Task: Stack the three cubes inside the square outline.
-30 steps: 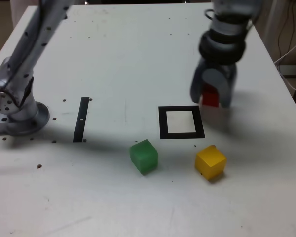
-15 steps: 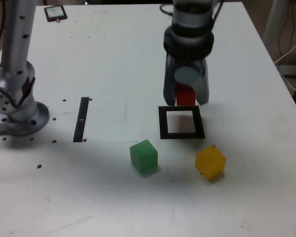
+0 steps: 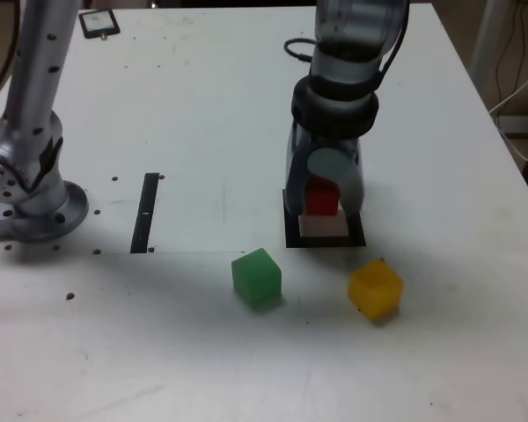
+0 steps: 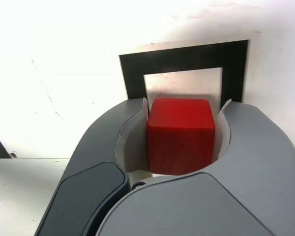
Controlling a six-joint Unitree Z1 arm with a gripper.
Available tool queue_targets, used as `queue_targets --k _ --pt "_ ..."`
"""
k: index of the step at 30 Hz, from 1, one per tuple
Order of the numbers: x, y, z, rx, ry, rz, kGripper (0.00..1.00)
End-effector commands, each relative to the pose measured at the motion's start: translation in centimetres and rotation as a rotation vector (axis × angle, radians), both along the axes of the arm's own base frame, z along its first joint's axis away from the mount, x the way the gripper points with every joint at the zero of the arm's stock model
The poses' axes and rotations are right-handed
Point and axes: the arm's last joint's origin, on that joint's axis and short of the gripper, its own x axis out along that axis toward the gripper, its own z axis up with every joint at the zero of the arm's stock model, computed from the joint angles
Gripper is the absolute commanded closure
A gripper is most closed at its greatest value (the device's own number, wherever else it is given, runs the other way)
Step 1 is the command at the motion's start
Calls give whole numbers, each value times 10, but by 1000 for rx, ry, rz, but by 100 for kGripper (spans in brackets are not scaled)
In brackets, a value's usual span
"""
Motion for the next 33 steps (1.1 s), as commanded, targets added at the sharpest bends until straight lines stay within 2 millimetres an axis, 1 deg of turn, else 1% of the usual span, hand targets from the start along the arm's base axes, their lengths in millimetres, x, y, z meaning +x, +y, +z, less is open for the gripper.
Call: queue_targets --k 1,10,13,15,17,19,23,25,27,33 --pt "0 1 -5 -3 10 4 71" --pt "3 3 -12 -17 23 -6 70" --pt "3 4 -13 -22 25 -9 67" --pt "3 4 -14 -24 26 -10 61" --pt "3 5 -14 -25 26 -12 52" --pt "4 5 -15 -26 22 -17 40" --pt "4 5 -16 -27 14 -29 13" --pt "2 5 -15 -26 13 -30 4" --pt "1 5 -12 -25 11 -29 1" --pt "-6 5 -2 -22 2 -24 1"
